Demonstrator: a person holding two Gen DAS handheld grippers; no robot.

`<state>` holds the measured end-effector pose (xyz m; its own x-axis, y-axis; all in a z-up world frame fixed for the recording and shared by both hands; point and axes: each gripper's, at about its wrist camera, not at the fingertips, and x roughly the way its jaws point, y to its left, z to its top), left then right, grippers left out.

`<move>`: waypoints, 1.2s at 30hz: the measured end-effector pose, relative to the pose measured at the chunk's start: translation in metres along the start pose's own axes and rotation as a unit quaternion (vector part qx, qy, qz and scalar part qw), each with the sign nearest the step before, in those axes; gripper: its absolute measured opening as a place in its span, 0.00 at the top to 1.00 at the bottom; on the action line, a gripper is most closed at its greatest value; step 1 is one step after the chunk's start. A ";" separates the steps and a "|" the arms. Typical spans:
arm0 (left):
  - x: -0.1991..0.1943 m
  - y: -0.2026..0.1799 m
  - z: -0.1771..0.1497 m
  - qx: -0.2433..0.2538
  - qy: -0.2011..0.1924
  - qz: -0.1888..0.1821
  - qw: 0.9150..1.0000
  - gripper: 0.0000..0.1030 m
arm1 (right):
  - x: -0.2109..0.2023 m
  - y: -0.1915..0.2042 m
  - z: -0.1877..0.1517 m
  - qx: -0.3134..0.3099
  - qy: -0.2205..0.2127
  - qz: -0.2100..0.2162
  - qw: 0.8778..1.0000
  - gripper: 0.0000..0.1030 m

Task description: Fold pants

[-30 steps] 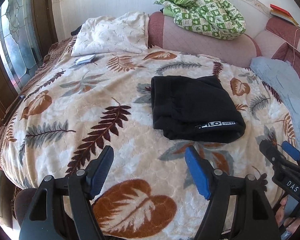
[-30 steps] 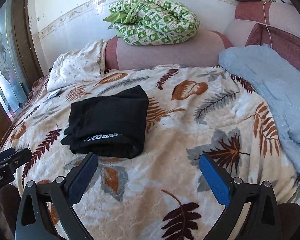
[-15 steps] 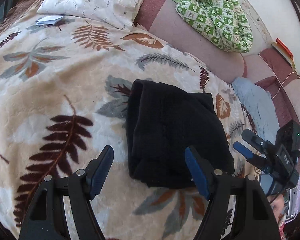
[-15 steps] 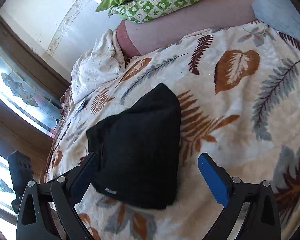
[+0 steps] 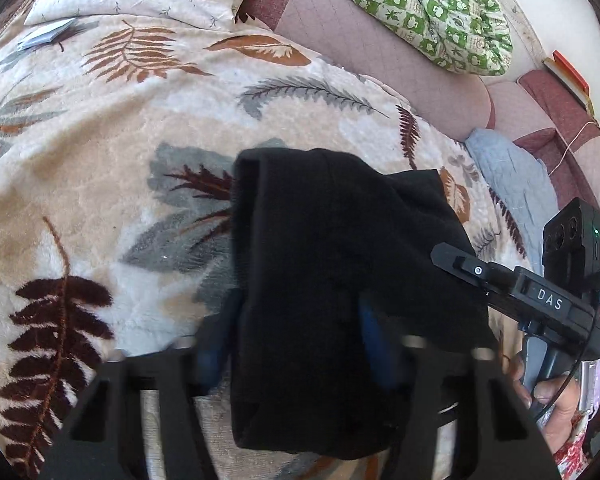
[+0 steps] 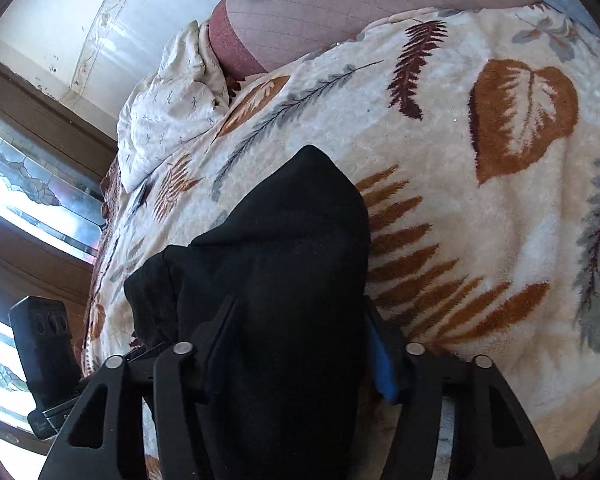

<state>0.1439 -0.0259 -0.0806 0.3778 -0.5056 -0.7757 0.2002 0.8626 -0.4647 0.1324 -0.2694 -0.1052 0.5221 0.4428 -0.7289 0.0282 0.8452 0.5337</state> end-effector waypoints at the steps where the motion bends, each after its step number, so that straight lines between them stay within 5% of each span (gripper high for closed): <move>1: -0.002 0.000 0.000 -0.004 -0.003 -0.003 1.000 0.61 | -0.004 0.002 0.001 0.000 -0.002 0.005 1.000 0.62; 3: -0.004 -0.004 0.001 -0.002 -0.009 0.000 1.000 0.62 | -0.012 0.009 0.003 -0.006 -0.007 0.015 1.000 0.70; 10: 0.000 -0.012 0.025 -0.013 -0.018 -0.002 1.000 0.62 | -0.033 0.032 0.025 -0.033 -0.043 0.029 0.998 0.72; 17: 0.031 -0.031 0.046 0.005 -0.009 0.025 1.000 0.58 | -0.017 -0.007 0.047 -0.002 -0.040 -0.015 0.999 0.72; 19: 0.033 -0.032 0.045 0.009 -0.006 0.024 1.000 0.53 | -0.011 -0.025 0.045 0.020 -0.032 -0.018 0.999 0.68; 23: 0.020 -0.025 0.039 0.012 -0.005 0.027 1.000 0.43 | -0.024 -0.044 0.042 0.045 -0.052 -0.039 0.997 0.40; 27: -0.005 -0.016 0.041 0.001 -0.018 0.035 0.999 0.42 | -0.057 -0.025 0.036 -0.004 -0.086 -0.078 0.993 0.38; 31: -0.026 -0.031 0.059 0.008 -0.051 0.019 0.999 0.42 | -0.088 0.012 0.017 -0.055 -0.112 -0.049 0.991 0.38; 36: 0.002 -0.051 0.079 0.009 -0.019 -0.012 1.000 0.38 | -0.079 0.047 -0.014 -0.102 -0.102 -0.035 0.989 0.38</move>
<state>0.2062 -0.0697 -0.0244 0.4060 -0.5259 -0.7474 0.2253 0.8502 -0.4758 0.0802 -0.2605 -0.0286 0.6870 0.3298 -0.6475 -0.0921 0.9234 0.3726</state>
